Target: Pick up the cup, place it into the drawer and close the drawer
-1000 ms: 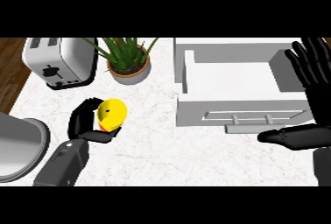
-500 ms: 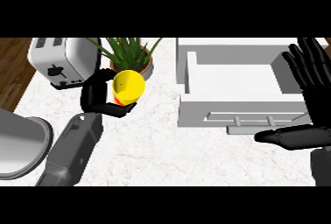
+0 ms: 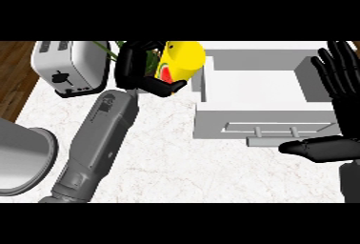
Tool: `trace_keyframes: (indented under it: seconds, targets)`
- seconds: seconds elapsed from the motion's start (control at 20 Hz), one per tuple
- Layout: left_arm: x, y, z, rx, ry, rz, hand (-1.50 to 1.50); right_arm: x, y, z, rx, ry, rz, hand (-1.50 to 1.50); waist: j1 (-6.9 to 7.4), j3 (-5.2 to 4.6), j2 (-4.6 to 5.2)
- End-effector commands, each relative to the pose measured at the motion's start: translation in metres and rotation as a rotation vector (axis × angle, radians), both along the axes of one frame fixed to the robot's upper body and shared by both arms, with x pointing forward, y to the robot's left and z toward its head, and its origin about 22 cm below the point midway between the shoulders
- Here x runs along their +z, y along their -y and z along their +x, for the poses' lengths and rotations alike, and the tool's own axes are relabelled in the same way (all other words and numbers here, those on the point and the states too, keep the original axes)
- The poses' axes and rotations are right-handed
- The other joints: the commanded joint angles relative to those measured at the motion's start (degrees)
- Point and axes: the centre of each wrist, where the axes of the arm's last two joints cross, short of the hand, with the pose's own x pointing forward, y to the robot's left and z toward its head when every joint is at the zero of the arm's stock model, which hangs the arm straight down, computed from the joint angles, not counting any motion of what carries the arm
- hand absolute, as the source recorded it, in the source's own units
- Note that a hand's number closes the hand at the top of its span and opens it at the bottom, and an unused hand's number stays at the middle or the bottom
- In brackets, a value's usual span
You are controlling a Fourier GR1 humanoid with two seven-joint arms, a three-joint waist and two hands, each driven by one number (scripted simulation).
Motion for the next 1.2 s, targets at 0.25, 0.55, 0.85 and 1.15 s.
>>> trace_keyframes:
  seconds: [0.25,0.55,0.85,1.15]
  targets:
    - [0.101,0.073,0.015,0.034,-0.026,0.102,1.50,-0.006,0.005,0.007,0.012,0.005,-0.014,-1.50,-1.39,0.01,0.52]
    - [0.102,0.096,0.023,0.070,-0.193,0.204,1.50,-0.014,0.006,0.002,0.023,0.022,-0.005,-1.50,-2.98,0.06,0.85]
    - [0.087,0.102,0.030,0.120,-0.255,0.329,1.50,0.002,-0.017,0.017,0.072,0.036,-0.020,-1.50,-5.40,0.08,1.71]
    - [0.047,0.092,0.026,0.061,-0.371,0.468,1.50,0.017,-0.024,0.029,0.122,0.067,-0.010,-1.50,-9.25,0.13,2.62]
